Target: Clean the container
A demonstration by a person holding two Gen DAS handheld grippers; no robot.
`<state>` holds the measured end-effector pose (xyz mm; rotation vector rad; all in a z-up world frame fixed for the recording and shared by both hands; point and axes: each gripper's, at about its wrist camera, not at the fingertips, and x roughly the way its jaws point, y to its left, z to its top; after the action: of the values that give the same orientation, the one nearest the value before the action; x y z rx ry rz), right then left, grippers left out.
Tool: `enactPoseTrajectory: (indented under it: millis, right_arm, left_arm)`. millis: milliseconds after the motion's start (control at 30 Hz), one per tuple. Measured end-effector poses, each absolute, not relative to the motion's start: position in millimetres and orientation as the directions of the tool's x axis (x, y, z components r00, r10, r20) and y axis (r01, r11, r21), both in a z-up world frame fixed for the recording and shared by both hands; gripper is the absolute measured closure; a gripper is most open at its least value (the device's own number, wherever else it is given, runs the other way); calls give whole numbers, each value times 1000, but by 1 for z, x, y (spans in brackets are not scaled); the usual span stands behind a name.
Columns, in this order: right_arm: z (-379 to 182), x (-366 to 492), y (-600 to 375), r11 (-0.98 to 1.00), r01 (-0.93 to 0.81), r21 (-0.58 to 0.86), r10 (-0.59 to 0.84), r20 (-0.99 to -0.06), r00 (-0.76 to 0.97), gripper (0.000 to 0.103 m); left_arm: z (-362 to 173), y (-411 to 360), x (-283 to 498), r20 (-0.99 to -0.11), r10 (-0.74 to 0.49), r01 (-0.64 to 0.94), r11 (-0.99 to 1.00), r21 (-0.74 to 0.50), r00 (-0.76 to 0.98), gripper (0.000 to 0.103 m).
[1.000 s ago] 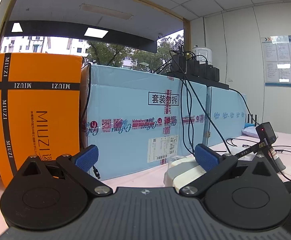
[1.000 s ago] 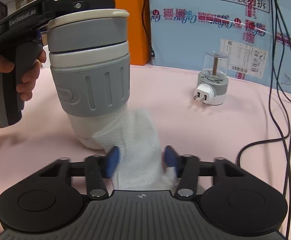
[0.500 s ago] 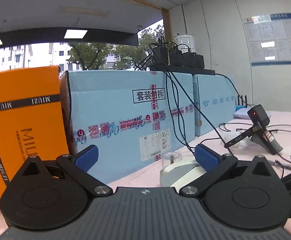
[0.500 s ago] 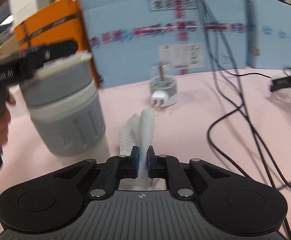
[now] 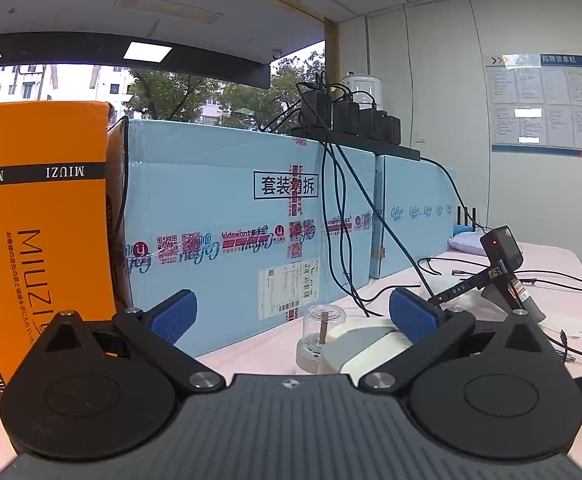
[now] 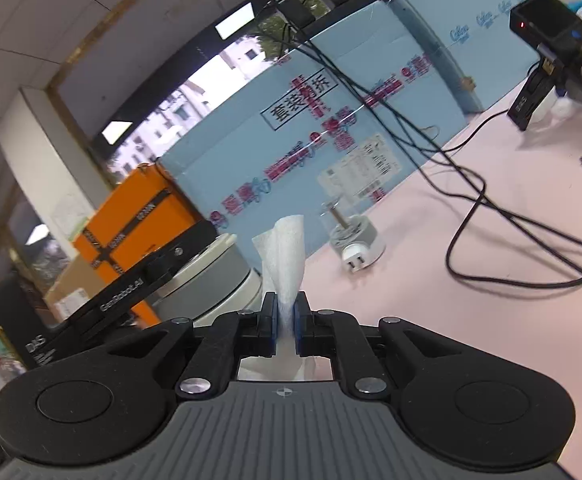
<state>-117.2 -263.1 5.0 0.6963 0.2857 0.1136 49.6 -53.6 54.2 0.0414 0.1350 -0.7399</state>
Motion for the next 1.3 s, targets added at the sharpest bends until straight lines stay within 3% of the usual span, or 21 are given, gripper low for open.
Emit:
enactPoseTrajectory:
  millis: [200,433,567,600,633,667,733,800,900,1067,1167,1300]
  right_arm:
    - [2,-121,-266,796,-37,604,231,-246,941,95]
    - [-6,-134,-250,936,69,346,86,-414,906,95]
    - [-8,-143,-241,966,46,253,78,-461,884,94]
    - [-7,-146,-238,975,43,220,66,-465,883,92]
    - [-7,-147,-236,982,51,184,41,-465,884,76]
    - [-6,-147,-235,986,72,150,6,-467,884,50]
    - [-6,-147,-235,989,113,91,-57,-472,880,39]
    - [-3,-148,-238,991,120,62,-78,-463,883,37]
    - [2,-157,-243,996,94,8,-82,-413,907,24]
    - [13,-175,-241,972,-71,-224,-11,-346,938,14]
    - [18,-177,-243,928,-172,-331,35,-382,923,14]
    - [22,-165,-241,840,-386,-383,142,-531,836,14]
  left_arm:
    - [54,-53,46,-126,-666,672,741,7,735,0]
    - [54,-50,41,-109,-657,664,747,37,746,0]
    - [55,-50,40,-104,-652,658,751,47,751,0]
    - [55,-50,39,-101,-650,656,753,53,754,0]
    - [55,-50,37,-99,-647,654,754,60,756,0]
    - [55,-51,36,-96,-646,652,755,65,757,0]
    - [55,-51,35,-93,-646,652,756,67,758,0]
    - [54,-51,35,-92,-645,651,757,59,759,0]
    - [54,-52,34,-90,-643,649,759,61,761,0]
    - [53,-53,33,-87,-645,650,758,53,759,0]
    - [53,-55,30,-81,-646,651,757,61,759,0]
    - [53,-57,26,-73,-647,651,754,86,759,0]
